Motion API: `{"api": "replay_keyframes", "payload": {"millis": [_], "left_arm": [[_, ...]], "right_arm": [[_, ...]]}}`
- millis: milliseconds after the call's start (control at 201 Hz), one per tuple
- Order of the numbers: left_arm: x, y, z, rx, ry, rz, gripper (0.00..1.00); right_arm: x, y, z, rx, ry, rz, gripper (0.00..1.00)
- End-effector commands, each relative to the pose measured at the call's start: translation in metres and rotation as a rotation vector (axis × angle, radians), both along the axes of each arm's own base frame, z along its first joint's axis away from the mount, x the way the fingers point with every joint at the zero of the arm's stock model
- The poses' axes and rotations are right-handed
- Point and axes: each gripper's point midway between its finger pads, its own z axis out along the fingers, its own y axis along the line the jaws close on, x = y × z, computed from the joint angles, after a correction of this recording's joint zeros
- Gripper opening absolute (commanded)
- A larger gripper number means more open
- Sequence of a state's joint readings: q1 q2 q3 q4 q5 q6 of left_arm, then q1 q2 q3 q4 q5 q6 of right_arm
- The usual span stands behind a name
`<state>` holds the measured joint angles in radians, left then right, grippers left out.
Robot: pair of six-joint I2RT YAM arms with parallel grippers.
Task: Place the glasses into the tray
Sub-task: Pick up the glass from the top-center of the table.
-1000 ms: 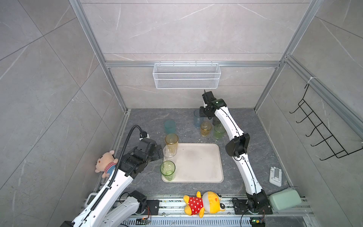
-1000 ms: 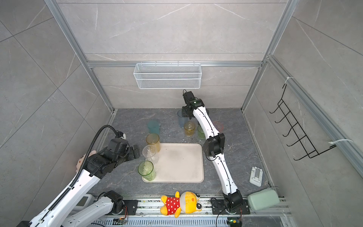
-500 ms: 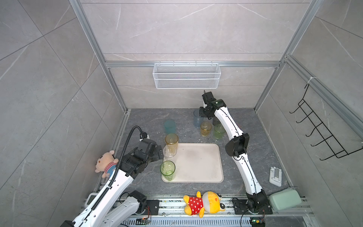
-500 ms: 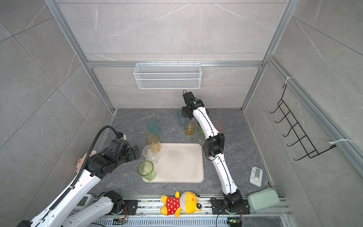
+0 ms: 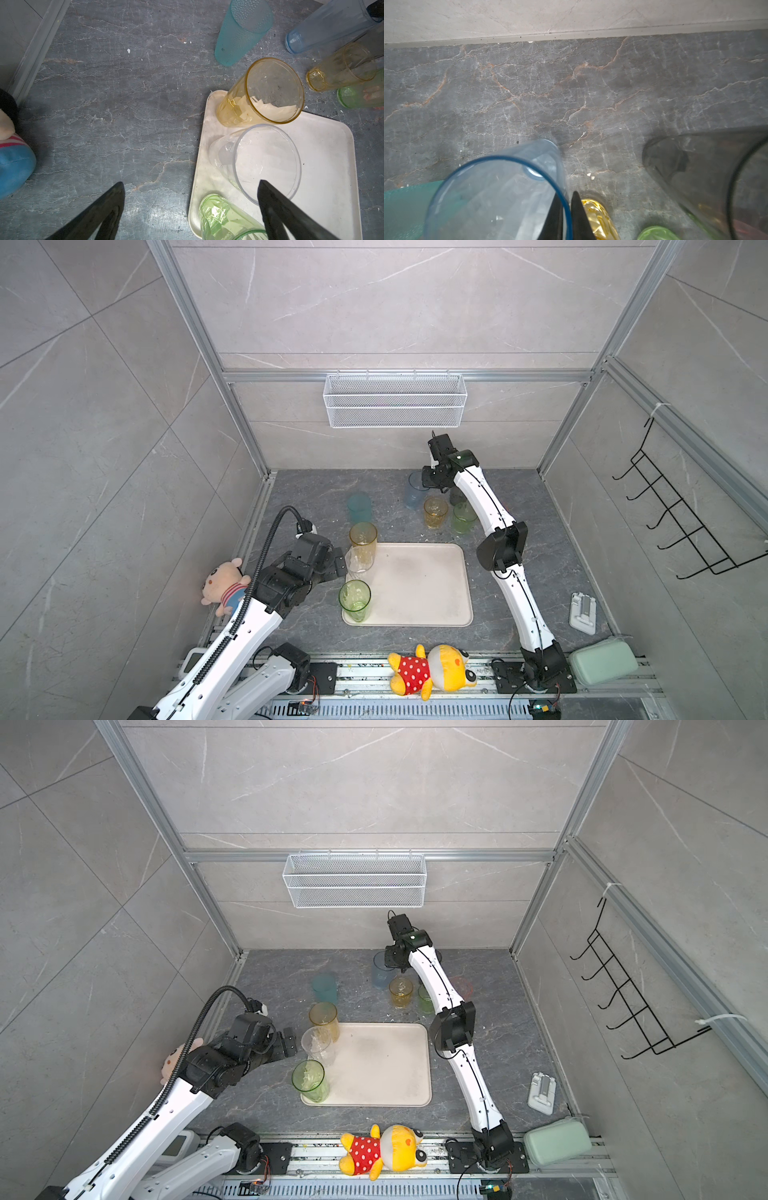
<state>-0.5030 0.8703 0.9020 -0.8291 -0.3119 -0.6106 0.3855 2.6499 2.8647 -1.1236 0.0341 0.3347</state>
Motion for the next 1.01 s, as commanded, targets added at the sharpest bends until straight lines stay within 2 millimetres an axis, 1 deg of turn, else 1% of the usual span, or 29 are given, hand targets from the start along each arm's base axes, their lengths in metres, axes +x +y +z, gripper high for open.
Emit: {"api": "replay_keyframes", "payload": {"millis": [0, 100, 204, 324, 378, 383, 393, 463, 742, 886, 1006], "left_arm": [[0.003, 0.0, 0.0, -0.017, -0.011, 0.017, 1.0], [0.002, 0.0, -0.001, -0.018, -0.009, 0.016, 1.0], [0.003, -0.001, -0.002, -0.018, -0.008, 0.015, 1.0], [0.003, -0.001, -0.002, -0.021, -0.009, 0.013, 1.0], [0.004, -0.002, -0.001, -0.023, -0.012, 0.013, 1.0], [0.004, -0.002, -0.001, -0.022, -0.012, 0.012, 1.0], [0.004, -0.002, -0.001, -0.022, -0.013, 0.012, 1.0], [0.004, -0.002, -0.001, -0.022, -0.013, 0.011, 1.0], [0.006, -0.003, 0.0, -0.024, -0.02, 0.01, 1.0], [0.006, -0.003, 0.0, -0.026, -0.022, 0.01, 1.0], [0.006, -0.003, 0.0, -0.026, -0.022, 0.011, 1.0]], "right_arm": [[0.0, 0.004, 0.001, 0.016, -0.002, 0.018, 0.05], [-0.003, 0.005, 0.012, 0.028, -0.011, 0.025, 0.0], [-0.006, 0.004, 0.023, 0.032, -0.02, 0.028, 0.0], [-0.012, 0.003, 0.042, 0.04, -0.036, 0.038, 0.0], [-0.015, 0.004, 0.042, 0.038, -0.029, 0.045, 0.0], [-0.016, 0.004, 0.05, 0.043, -0.042, 0.045, 0.0], [-0.017, 0.003, 0.057, 0.046, -0.052, 0.046, 0.0], [-0.023, 0.003, 0.071, 0.047, -0.066, 0.054, 0.0], [-0.051, -0.002, 0.114, 0.029, -0.094, 0.081, 0.0], [-0.069, -0.005, 0.137, 0.011, -0.107, 0.09, 0.0], [-0.087, -0.004, 0.152, -0.011, -0.112, 0.106, 0.0]]}}
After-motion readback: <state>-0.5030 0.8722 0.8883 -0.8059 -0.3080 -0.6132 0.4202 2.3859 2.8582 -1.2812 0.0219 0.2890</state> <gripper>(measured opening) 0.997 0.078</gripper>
